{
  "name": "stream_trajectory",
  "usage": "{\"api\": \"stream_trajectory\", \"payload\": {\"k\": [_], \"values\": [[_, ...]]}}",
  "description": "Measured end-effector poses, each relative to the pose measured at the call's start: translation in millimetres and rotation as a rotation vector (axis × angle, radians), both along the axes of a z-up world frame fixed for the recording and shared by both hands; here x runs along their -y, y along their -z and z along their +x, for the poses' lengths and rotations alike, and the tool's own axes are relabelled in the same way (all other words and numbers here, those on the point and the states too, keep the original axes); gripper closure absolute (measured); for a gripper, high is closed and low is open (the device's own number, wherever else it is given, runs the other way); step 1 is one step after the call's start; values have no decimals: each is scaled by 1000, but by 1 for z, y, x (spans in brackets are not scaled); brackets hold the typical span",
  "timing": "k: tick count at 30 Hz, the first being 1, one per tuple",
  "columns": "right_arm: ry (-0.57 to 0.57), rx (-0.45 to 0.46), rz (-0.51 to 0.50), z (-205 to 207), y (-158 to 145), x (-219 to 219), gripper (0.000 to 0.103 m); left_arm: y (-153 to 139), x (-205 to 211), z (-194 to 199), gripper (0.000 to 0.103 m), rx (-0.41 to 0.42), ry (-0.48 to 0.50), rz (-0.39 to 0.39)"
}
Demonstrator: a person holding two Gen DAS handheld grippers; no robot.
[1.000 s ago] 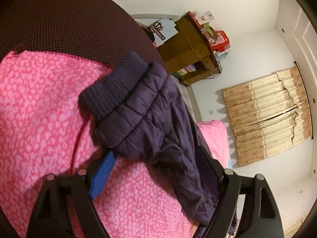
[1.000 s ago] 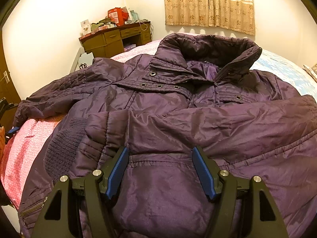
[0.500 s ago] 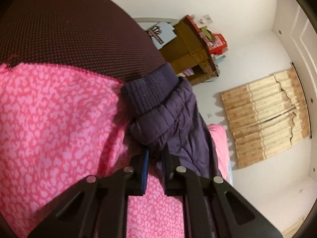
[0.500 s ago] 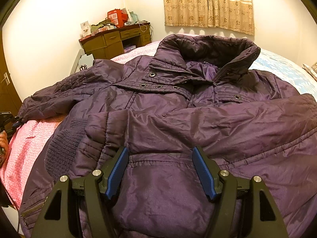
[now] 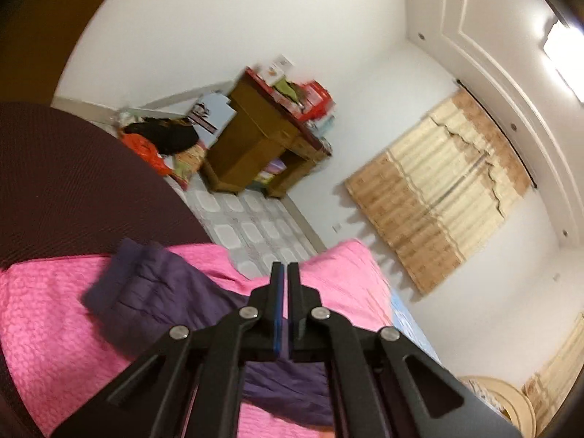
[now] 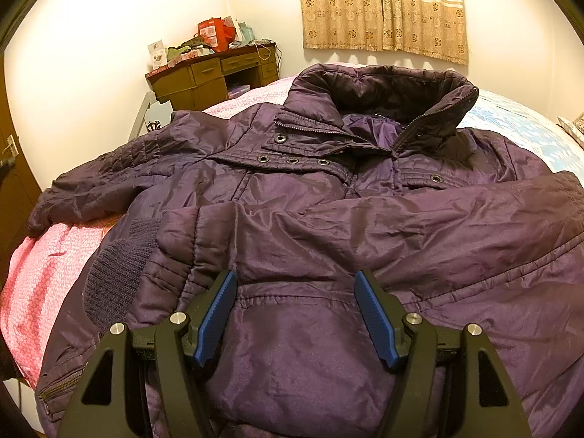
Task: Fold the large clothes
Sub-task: 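Carry the sleeve with the left gripper across the jacket front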
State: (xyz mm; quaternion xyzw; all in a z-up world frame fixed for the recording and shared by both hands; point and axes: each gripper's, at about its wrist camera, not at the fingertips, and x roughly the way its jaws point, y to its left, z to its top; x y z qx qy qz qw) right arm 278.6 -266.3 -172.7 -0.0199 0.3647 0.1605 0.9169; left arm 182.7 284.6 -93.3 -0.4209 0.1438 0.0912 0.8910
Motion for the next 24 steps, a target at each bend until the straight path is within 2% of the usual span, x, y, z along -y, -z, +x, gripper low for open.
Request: {"api": "stream_trajectory", "payload": {"k": [2,3,4,5,6,7,8,12,14,18,20,21,23,24], "values": [[2,1,11,0,-1,0,35,2,-2,-1,103,-32,-10,-14],[4,3,17,-1,-2,1,35,7,-4,-3,95,-50,-21,-25],[5,4,23,-1,-2,1,35,16,-8,-7,73,-78,-34,-62],[6,6,28,-1,-3,1,34,24,-9,-11,57,-87,-39,-98],[6,6,31,-1,-3,1,34,38,-12,-17,21,-103,-57,-163],[6,7,32,-1,-3,0,34,49,-13,-21,0,-123,-85,-211],[7,7,32,-1,-3,0,34,64,-16,-28,0,-121,-114,-280],[7,7,34,-1,-3,0,34,99,-17,-17,0,-154,-76,-414],[7,7,33,-1,-2,1,34,106,-11,-4,0,-191,-63,-408],[7,9,35,-1,-3,1,34,116,-10,16,4,-207,-60,-419],[9,11,38,-1,-3,0,34,113,-10,23,8,-192,-55,-375],[9,11,38,-1,-2,1,34,112,-10,24,17,-196,-60,-358],[9,11,37,-1,-2,0,34,115,-13,28,47,-181,-59,-341],[8,11,38,-1,-3,0,34,113,-13,31,88,-186,-47,-303]]}}
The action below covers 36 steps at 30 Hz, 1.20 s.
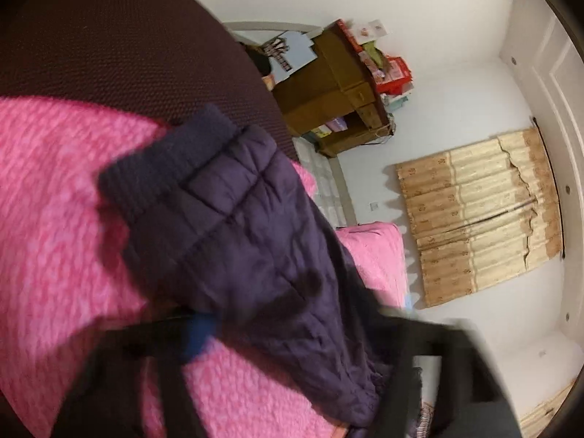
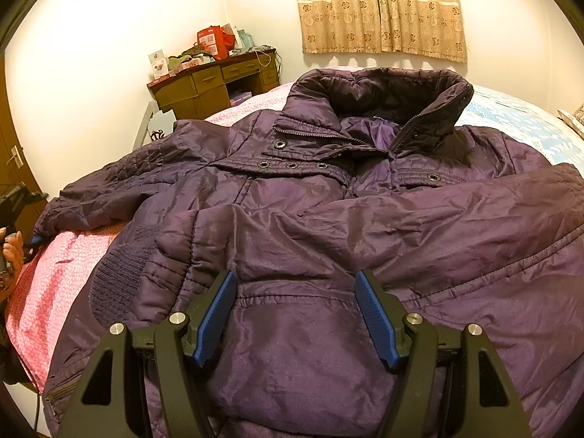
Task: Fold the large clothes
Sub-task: 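Carry the sleeve with the left gripper across the jacket front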
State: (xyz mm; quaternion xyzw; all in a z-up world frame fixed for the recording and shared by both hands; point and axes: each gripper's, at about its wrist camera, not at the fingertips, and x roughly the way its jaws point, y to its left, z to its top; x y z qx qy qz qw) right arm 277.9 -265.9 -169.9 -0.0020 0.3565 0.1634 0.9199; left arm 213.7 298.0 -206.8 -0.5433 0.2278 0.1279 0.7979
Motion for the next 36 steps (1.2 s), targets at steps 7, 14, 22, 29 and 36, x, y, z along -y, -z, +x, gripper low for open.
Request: {"api": "stream_trajectory", "payload": {"k": [7,14,22,29,36], "values": [[1,2,6,0,-1,-3,34,-48,21,-12,96,73,34,231],[2,5,15,0,-1,-2,34,-116,44,-9,96,221,81,339],[7,10,30,4,-1,-9,34,-174,85,10,96,362,181,394],[7,13,34,5,0,-7,33,-214,143,40,96,464,306,433],[8,20,50,6,0,-4,33,-232,215,60,96,509,422,483]]}}
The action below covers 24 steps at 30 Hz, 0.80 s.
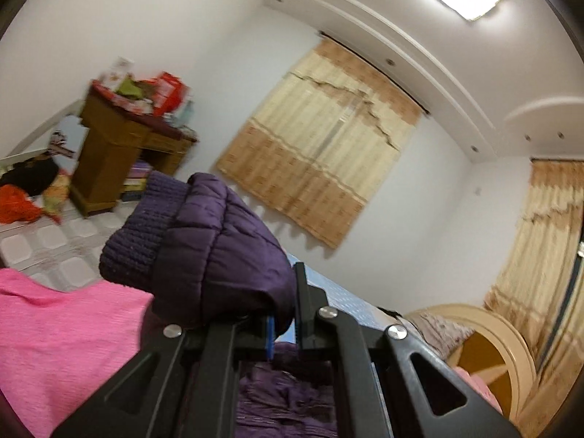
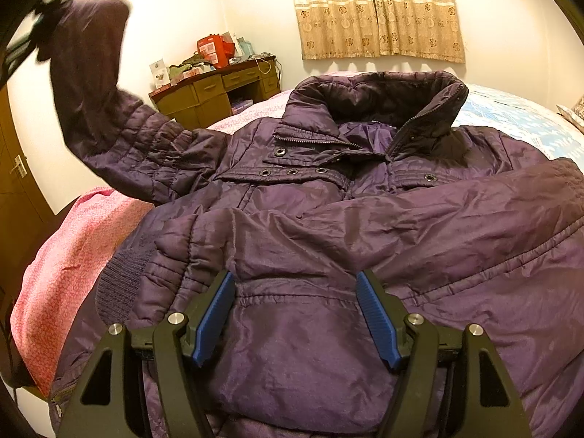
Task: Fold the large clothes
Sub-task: 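Carry the sleeve with the left gripper across the jacket front, then lay the sleeve on the jacket and open the left gripper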
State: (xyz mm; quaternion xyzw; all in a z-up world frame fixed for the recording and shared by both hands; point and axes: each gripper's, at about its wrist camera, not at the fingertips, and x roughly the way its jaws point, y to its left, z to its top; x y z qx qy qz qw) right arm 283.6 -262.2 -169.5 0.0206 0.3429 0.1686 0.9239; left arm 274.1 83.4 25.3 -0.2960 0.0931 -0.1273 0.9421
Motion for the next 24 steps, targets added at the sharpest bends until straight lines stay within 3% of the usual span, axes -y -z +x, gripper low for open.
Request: {"api": "stream_trajectory", "payload": {"k": [7,12,15,18,20,21,22,24], "values": [[-3,5,19,-6,1,3,33,1,93,21,96,-4,153,143],[-4,6,38,-6,2,5,33,28,163,50,95,-136,356,284],[-5,6,42,-4,3,5,32,55,204,57,93,-241,497,421],[-6,6,47,-5,3,5,32,76,230,54,93,-343,572,559],[-6,0,84,-5,4,11,32,72,226,46,86,-329,593,555],[-6,1,88,-5,4,12,32,68,220,42,72,-316,597,533],[-5,0,83,-5,4,11,32,61,211,36,51,-298,599,514],[-5,0,72,-5,4,9,32,43,203,27,27,-249,561,501]]}}
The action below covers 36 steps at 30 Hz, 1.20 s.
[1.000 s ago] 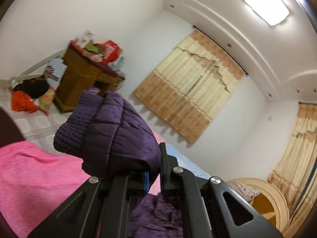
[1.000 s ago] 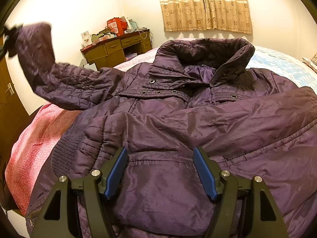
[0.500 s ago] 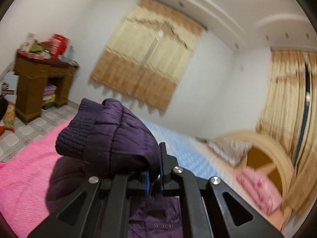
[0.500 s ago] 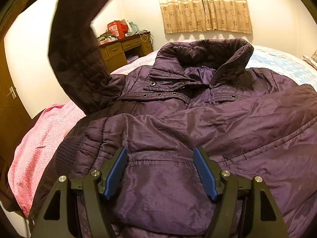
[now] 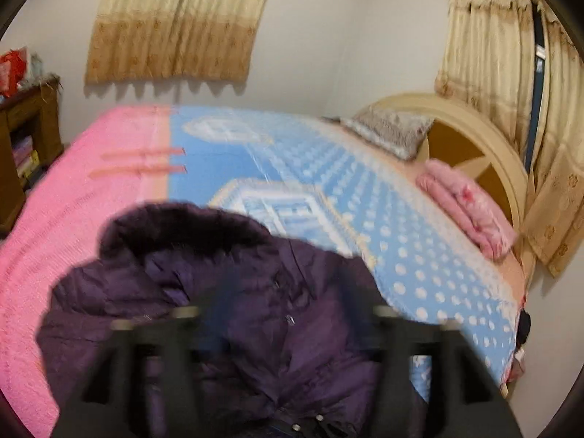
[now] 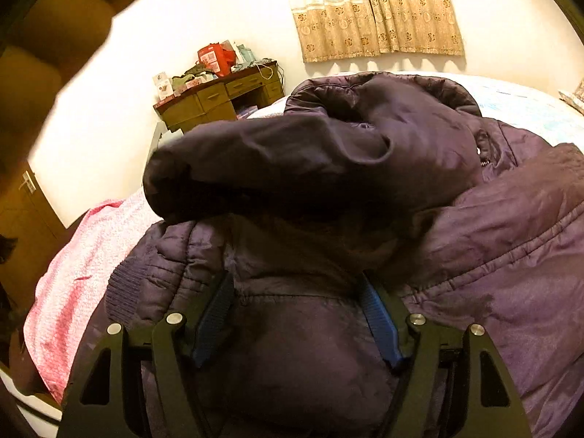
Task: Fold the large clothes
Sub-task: 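Lay the sleeve on the jacket and open the left gripper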
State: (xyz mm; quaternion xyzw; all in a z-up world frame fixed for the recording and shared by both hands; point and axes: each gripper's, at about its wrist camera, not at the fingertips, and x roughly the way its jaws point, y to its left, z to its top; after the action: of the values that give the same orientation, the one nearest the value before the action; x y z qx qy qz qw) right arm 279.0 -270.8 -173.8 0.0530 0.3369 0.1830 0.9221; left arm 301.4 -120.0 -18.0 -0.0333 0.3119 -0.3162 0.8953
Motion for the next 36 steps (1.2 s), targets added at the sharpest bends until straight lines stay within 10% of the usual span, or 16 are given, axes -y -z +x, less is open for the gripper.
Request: {"api": "stream_trajectory", "payload": {"k": [4,8,16,23,29,32,36], "values": [[-3,-1,14,1,0,1,31,-22,-34,-18,0,104,-76,4],[20,5,40,-3,-4,8,31,10,-64,-4,0,145,-276,198],[169,44,106,-16,-71,47,30,125,-116,18,0,-109,-371,452],[259,86,-55,54,-116,41,16,147,-137,6,0,-204,-445,268],[189,-54,-424,138,-61,-15,20,149,-138,-3,0,-185,-491,255],[260,-79,-417,138,-52,9,42,152,-150,-9,0,-213,-510,200],[329,-49,-315,91,-66,65,43,153,-152,-9,0,-213,-517,176]]}}
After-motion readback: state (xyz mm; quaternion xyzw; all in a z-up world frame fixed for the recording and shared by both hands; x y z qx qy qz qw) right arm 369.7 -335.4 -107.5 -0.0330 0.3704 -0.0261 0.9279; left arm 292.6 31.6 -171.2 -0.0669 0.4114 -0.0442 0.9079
